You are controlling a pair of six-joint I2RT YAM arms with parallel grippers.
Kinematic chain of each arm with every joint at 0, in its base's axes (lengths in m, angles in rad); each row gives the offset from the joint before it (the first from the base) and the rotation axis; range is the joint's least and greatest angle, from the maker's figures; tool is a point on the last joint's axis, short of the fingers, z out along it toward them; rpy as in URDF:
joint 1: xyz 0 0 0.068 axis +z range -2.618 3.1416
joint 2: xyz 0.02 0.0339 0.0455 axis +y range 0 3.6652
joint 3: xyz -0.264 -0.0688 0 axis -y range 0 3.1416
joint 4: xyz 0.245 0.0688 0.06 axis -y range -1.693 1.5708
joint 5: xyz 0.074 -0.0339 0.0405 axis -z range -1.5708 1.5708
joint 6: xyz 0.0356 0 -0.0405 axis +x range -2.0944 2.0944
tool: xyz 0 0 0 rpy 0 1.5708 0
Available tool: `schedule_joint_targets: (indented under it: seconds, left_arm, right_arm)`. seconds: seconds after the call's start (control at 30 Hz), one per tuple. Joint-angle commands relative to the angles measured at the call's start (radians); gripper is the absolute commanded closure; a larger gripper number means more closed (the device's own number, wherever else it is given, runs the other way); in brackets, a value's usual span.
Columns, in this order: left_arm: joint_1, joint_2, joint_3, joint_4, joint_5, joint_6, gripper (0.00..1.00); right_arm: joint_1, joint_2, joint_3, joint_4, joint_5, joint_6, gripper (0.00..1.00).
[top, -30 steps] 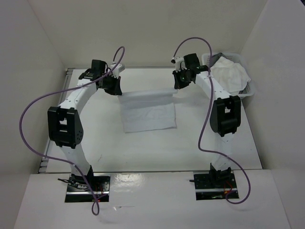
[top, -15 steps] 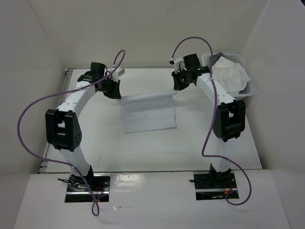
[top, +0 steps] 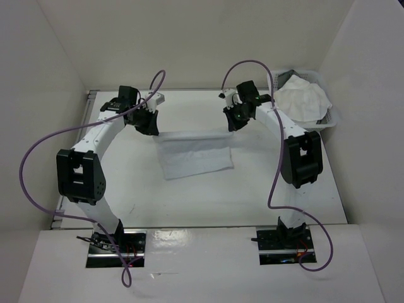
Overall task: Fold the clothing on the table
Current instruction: Fold the skirt
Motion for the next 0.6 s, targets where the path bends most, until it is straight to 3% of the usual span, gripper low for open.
schedule_joint_targets:
  seconds: [0.0, 0.4, 0.5, 0.53, 0.57]
  left_arm:
    - [0.020, -0.065, -0.027, -0.024, -0.011, 0.044, 1.00]
    - [0.000, -0.151, -0.085, -0.142, 0.049, 0.157, 0.93]
    - [-0.011, -0.172, -0.096, -0.206, 0.069, 0.197, 0.87]
    - [-0.011, -0.181, -0.096, -0.222, 0.087, 0.208, 0.83]
    - [-0.011, -0.182, -0.096, -0.236, 0.088, 0.217, 0.72]
  right_arm:
    - [0.002, -0.075, -0.019, -0.028, 0.036, -0.033, 1.00]
    - [0.011, -0.084, -0.019, -0.070, 0.045, -0.071, 1.00]
    - [0.033, -0.084, -0.001, -0.134, 0.045, -0.111, 0.99]
    - [0.050, -0.084, -0.001, -0.148, 0.045, -0.124, 0.93]
    - [0.059, -0.084, -0.001, -0.160, 0.045, -0.149, 0.86]
